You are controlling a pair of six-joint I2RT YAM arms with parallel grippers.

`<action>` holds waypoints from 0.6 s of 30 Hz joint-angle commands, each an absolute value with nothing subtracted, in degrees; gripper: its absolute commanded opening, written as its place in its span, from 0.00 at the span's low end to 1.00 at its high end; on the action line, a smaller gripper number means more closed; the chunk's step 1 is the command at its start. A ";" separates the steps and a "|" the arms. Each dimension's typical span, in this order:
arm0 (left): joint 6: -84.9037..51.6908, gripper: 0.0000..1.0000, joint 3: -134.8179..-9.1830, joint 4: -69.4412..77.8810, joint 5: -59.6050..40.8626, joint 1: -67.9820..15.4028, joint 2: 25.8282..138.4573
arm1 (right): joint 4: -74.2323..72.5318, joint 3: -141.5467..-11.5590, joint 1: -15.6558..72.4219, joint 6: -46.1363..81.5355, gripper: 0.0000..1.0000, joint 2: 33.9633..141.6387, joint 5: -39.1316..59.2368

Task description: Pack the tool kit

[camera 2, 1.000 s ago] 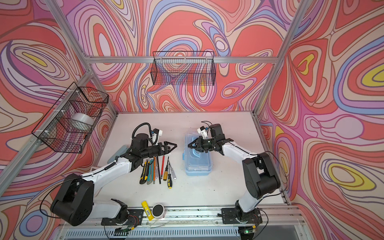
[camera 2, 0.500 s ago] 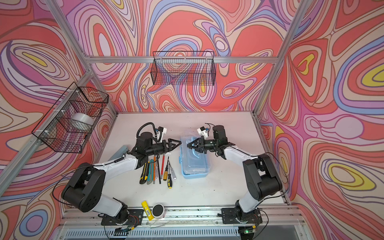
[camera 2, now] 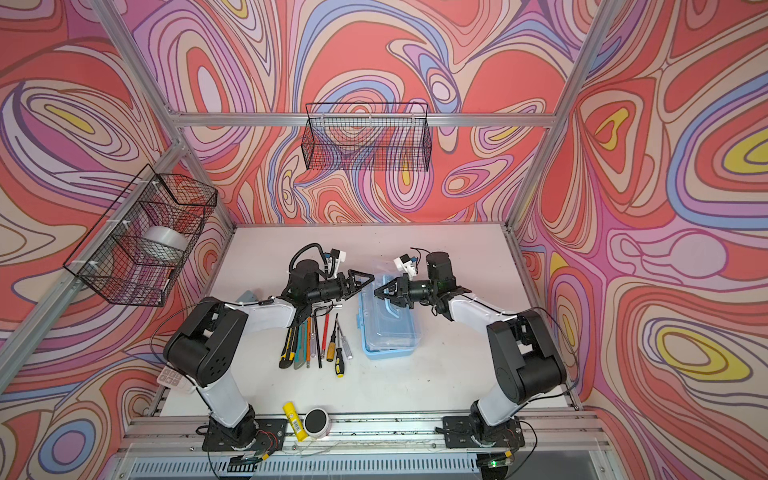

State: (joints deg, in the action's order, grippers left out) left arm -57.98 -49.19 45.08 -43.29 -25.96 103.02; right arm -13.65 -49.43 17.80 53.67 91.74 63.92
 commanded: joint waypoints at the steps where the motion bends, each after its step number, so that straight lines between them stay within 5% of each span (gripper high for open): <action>1: -62.40 0.82 -50.61 52.64 -44.56 -26.40 104.67 | -13.66 -49.33 17.84 48.88 0.00 90.70 64.08; 2: -62.62 0.81 -50.63 52.70 -44.56 -26.37 104.76 | -11.49 -49.86 17.80 47.49 0.01 90.62 63.47; 6: -62.79 0.81 -50.83 52.31 -44.24 -26.40 104.18 | -2.97 -51.78 17.67 41.60 0.41 89.53 59.94; 10: -64.16 0.81 -50.65 53.56 -43.77 -26.41 104.30 | 4.68 -53.46 17.58 36.73 0.61 87.53 54.96; 18: -64.12 0.81 -51.73 51.72 -43.11 -27.59 103.11 | 15.99 -53.92 16.90 32.08 0.62 79.94 40.24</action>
